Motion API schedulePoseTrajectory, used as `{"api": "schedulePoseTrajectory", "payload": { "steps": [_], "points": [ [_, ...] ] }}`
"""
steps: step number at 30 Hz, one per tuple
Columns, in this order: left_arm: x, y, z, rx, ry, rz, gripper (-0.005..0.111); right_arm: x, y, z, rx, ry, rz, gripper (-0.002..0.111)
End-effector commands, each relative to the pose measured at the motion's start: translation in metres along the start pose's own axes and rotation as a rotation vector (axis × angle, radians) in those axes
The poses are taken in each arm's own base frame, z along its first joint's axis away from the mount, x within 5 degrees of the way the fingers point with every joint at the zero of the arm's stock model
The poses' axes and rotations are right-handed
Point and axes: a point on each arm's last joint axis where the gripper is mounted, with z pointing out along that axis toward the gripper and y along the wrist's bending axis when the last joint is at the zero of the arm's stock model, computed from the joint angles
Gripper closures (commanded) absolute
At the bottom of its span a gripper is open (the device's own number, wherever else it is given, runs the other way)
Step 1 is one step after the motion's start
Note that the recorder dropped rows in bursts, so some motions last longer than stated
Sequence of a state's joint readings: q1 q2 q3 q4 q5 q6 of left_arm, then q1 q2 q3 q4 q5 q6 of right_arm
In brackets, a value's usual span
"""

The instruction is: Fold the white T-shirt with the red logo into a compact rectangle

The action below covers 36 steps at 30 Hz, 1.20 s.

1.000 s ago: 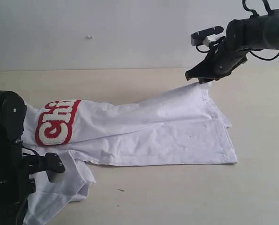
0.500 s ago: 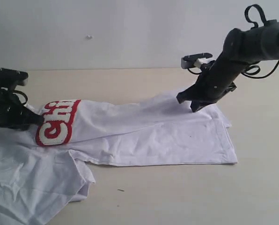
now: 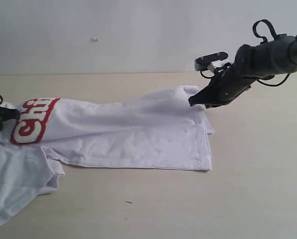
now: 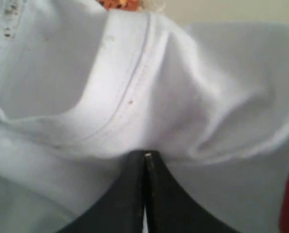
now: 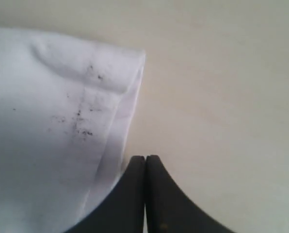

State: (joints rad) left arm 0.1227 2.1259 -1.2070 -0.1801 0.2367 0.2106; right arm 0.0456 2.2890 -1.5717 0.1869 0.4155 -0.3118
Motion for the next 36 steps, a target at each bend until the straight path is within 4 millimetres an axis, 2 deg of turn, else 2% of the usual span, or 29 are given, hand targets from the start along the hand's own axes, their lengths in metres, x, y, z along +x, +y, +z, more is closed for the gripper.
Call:
{"api": "schedulePoseTrajectory", "payload": {
  "steps": [1, 5, 7, 10, 13, 15, 19, 22, 25, 31, 36],
  "points": [
    [0.017, -0.009, 0.006, 0.032, 0.124, 0.08, 0.107, -0.012, 0.001, -0.001, -0.021, -0.054, 0.066, 0.102],
    [0.006, -0.03, -0.011, 0.055, 0.076, 0.183, 0.107, -0.029, 0.004, -0.01, -0.071, -0.085, 0.096, 0.069],
    [-0.001, -0.038, -0.021, 0.06, 0.031, 0.21, 0.107, -0.035, 0.005, -0.013, -0.092, -0.105, 0.099, 0.064],
    [-0.012, -0.044, -0.038, 0.061, -0.034, 0.225, 0.107, -0.038, 0.006, -0.01, -0.107, -0.12, 0.097, 0.07],
    [-0.016, -0.047, -0.046, 0.066, -0.059, 0.216, 0.107, -0.036, 0.005, 0.005, -0.108, -0.107, 0.099, 0.078],
    [-0.017, -0.047, -0.05, 0.067, -0.065, 0.216, 0.107, -0.032, 0.005, 0.019, -0.114, -0.083, 0.1, 0.078],
    [-0.021, -0.047, -0.055, 0.063, -0.092, 0.22, 0.107, -0.032, 0.006, 0.032, -0.131, -0.068, 0.109, 0.08],
    [-0.025, -0.047, -0.056, 0.059, -0.112, 0.234, 0.107, -0.042, 0.004, 0.03, -0.121, -0.114, 0.098, 0.091],
    [-0.028, -0.047, -0.057, 0.053, -0.14, 0.241, 0.107, -0.057, 0.002, 0.022, -0.099, -0.187, 0.051, 0.108],
    [-0.033, -0.046, -0.058, 0.036, -0.197, 0.265, 0.107, -0.076, -0.006, 0.015, -0.026, -0.347, 0.075, 0.108],
    [-0.037, -0.046, -0.059, 0.024, -0.228, 0.308, 0.107, -0.085, -0.004, 0.006, -0.06, -0.335, 0.066, 0.106]
  ]
}}
